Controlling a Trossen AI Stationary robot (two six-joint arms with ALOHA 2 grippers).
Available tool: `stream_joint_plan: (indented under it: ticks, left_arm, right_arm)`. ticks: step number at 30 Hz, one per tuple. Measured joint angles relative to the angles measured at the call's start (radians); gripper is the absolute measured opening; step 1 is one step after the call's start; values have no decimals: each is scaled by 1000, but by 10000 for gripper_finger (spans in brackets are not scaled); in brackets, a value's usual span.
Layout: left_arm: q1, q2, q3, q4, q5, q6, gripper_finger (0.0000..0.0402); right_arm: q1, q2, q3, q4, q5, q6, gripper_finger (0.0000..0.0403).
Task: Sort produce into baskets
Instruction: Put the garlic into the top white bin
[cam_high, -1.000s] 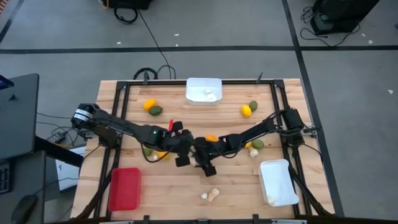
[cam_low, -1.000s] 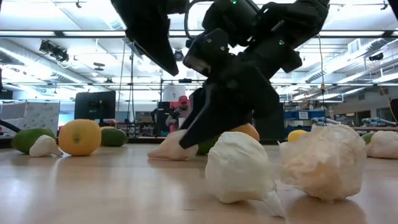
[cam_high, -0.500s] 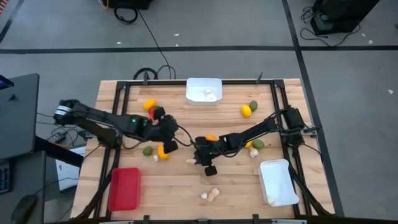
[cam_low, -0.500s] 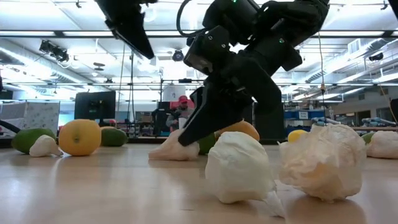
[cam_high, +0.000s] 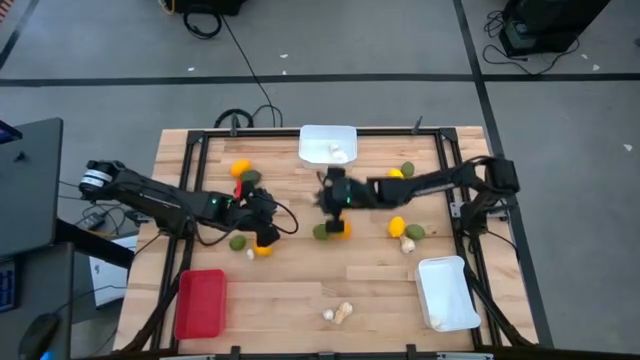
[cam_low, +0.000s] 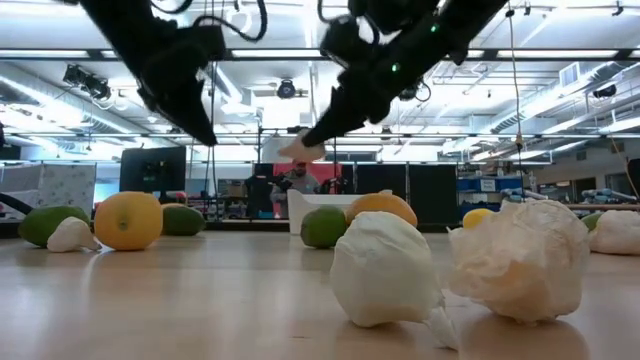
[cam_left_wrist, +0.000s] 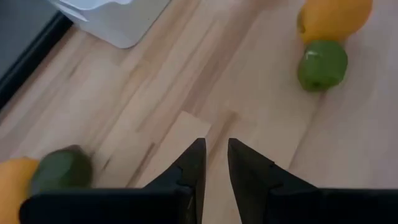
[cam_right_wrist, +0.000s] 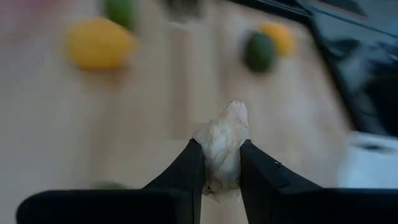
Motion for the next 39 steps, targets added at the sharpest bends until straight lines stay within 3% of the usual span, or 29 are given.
stream_joint_plan:
  ticks: [7,14,19,23,36,39]
  left_arm:
    - [1,7,-61,49,-11,-36,74]
    - [2,7,-61,97,-70,24,74]
    - [2,6,-60,181,-146,112,74]
    - [3,6,-60,220,-150,156,74]
    - [22,6,-60,231,-169,205,74]
    - [22,6,-60,237,-169,150,74]
  right_arm:
    - [-237,-11,0,21,27,-4,84]
    - [-436,19,1,41,-23,59,91]
    - [-497,66,14,10,-78,63,99]
    - [-510,100,27,11,-89,73,108]
    - [-501,108,29,12,-65,82,257]
    - [-492,100,29,7,-60,119,286]
